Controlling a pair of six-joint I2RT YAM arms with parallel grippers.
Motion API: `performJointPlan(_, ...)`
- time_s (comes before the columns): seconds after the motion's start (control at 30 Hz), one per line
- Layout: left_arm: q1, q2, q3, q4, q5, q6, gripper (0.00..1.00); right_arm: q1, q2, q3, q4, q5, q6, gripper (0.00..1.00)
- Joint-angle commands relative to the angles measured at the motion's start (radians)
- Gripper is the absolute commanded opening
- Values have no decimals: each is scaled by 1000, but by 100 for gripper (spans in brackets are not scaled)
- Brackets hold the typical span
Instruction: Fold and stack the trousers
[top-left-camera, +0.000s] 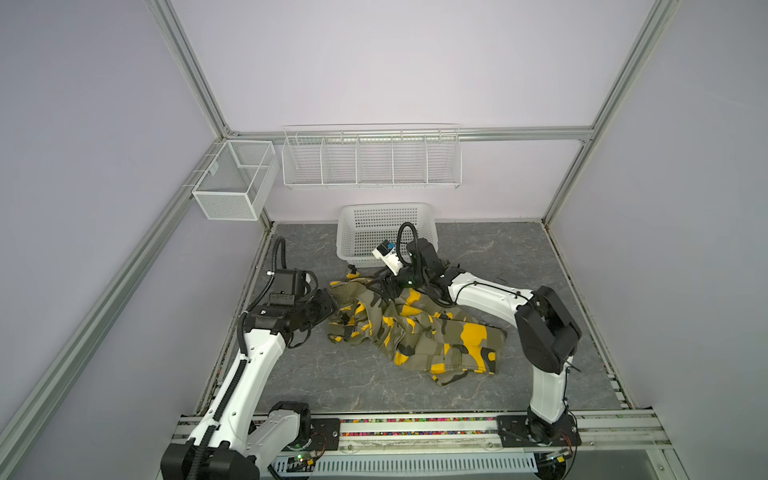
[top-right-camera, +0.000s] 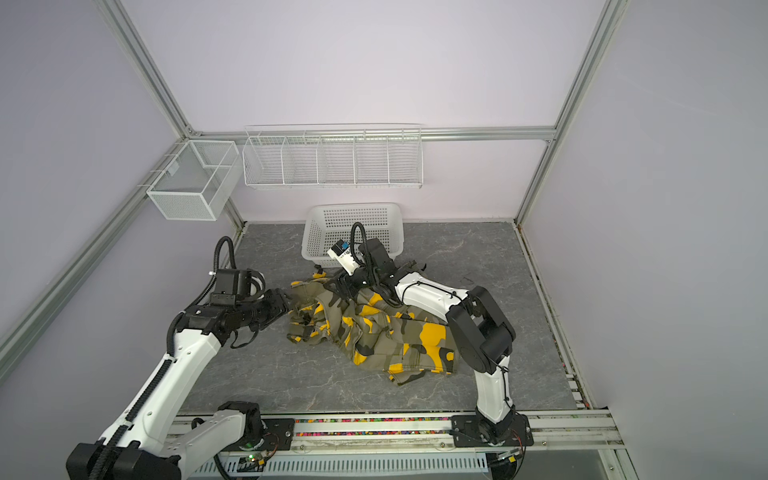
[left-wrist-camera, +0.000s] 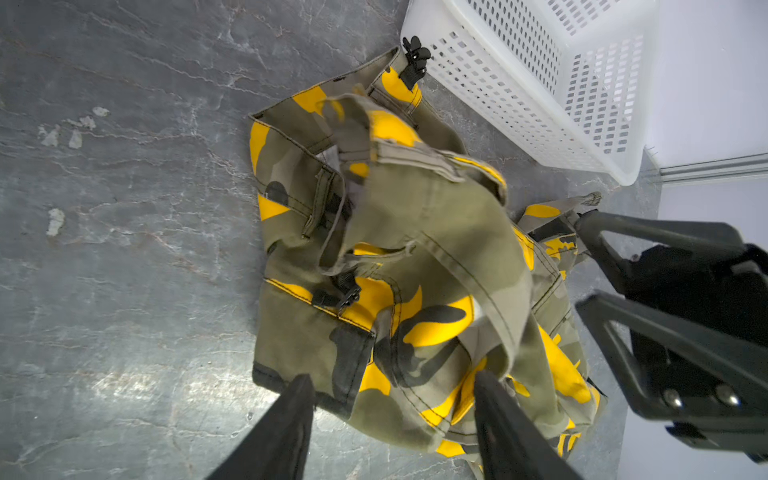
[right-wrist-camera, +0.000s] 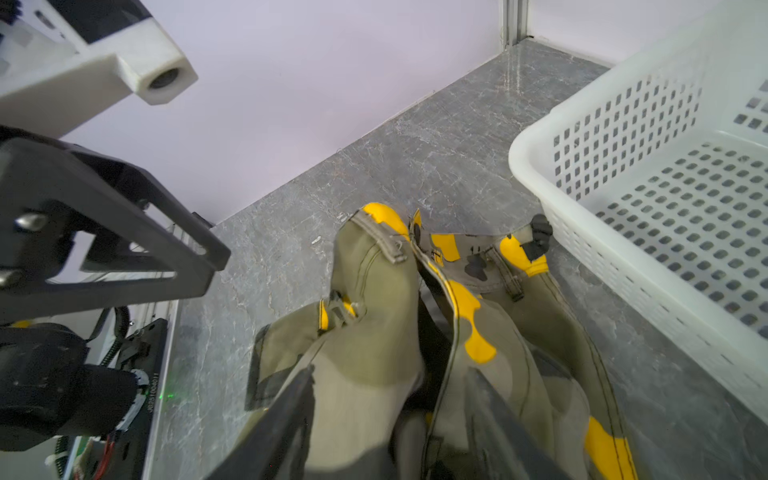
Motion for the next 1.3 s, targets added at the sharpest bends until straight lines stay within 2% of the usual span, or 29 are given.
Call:
performJointPlan(0.0, -59, 71, -17, 14, -36, 13, 62, -23, -158, -87, -104, 56, -43, 67)
performJointPlan(0.17, -70, 175, -56, 89, -97, 75, 61, -41, -353, -232, -277, 196, -81, 75)
performJointPlan(0.3, -48, 281, -16, 78, -173, 116, 60, -69, -497, -343, -392, 300, -36, 78)
performJointPlan(0.47, -21, 339, -28, 255, -61, 150, 58, -112, -654, -477, -445, 360, 74, 80)
performJointPlan(0.57, -17, 389, -17, 282, -38, 186, 56, -117, -751, -560, -490, 440, 144, 82)
performJointPlan(0.77, 10, 438, -36, 356, 19, 207, 41, -122, -940, -678, -634, 591, 323, 87)
performJointPlan(0.83, 9, 429, -27, 362, 46, 198, 30, -124, -992, -704, -697, 676, 395, 90)
performJointPlan(0.9, 10, 405, -16, 355, 80, 181, 13, -138, -1028, -735, -749, 747, 474, 93)
performJointPlan(0.97, 10, 376, 11, 312, 98, 167, 2, -159, -1047, -760, -779, 776, 531, 93)
performJointPlan(1.13, 11, 299, 116, 132, 133, 183, 0, -186, -1039, -796, -700, 716, 545, 92)
performJointPlan(1.27, 10, 251, 219, -36, 139, 214, 0, -195, -921, -805, -671, 670, 535, 93)
